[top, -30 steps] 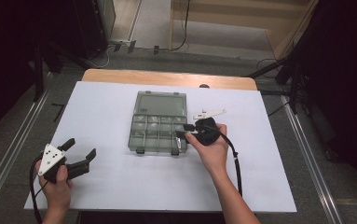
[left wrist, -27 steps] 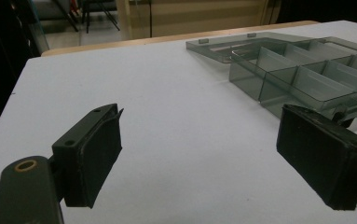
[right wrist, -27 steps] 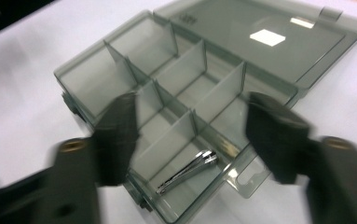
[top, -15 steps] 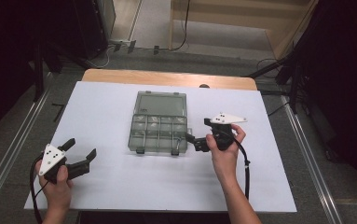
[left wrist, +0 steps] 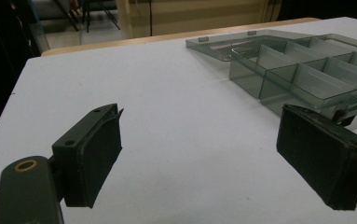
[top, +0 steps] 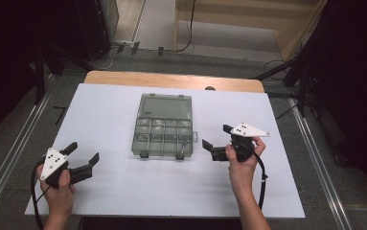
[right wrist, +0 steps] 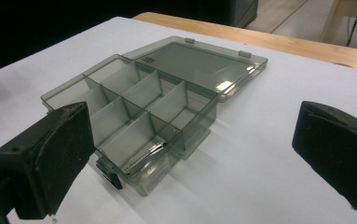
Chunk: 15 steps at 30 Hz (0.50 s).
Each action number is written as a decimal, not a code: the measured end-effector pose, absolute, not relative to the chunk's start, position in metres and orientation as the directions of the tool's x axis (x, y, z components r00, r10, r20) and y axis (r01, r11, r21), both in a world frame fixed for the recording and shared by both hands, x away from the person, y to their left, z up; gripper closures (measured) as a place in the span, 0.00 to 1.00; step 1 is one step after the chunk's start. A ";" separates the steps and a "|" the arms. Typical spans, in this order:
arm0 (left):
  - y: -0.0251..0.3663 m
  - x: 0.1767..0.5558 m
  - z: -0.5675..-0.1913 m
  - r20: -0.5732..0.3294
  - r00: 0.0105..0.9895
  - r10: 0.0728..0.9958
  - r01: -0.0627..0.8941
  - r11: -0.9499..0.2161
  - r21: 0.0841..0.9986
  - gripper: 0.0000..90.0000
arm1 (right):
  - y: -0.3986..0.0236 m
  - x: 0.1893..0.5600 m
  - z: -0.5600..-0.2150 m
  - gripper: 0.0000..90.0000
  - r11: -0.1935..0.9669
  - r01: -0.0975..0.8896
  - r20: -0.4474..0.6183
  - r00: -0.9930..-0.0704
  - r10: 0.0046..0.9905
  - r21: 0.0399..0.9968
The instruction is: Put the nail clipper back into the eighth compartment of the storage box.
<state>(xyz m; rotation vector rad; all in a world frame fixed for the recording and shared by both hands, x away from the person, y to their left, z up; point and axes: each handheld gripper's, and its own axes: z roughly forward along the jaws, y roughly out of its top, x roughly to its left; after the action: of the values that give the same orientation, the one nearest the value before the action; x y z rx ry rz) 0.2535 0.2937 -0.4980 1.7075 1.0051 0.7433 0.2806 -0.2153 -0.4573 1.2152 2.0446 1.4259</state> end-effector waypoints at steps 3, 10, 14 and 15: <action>0.294 0.253 -0.498 0.024 0.470 0.882 0.281 -0.176 0.943 0.15 | -0.219 0.278 -0.458 0.00 0.120 0.436 0.166 -0.563 0.809 0.892; 0.293 0.253 -0.498 0.028 0.469 0.883 0.282 -0.180 0.942 0.15 | -0.233 0.269 -0.462 0.00 0.097 0.425 0.176 -0.558 0.811 0.900; 0.293 0.253 -0.498 0.029 0.469 0.883 0.282 -0.181 0.942 0.15 | -0.239 0.265 -0.464 0.00 0.096 0.423 0.174 -0.554 0.814 0.901; 0.293 0.253 -0.498 0.029 0.469 0.883 0.282 -0.181 0.942 0.15 | -0.241 0.264 -0.465 0.00 0.094 0.423 0.172 -0.549 0.818 0.901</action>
<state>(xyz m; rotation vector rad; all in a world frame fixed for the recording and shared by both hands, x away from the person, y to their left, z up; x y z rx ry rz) 0.2534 0.2933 -0.4981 1.7122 1.0049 0.7469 0.2640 -0.2406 -0.4648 1.2190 2.0059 1.4435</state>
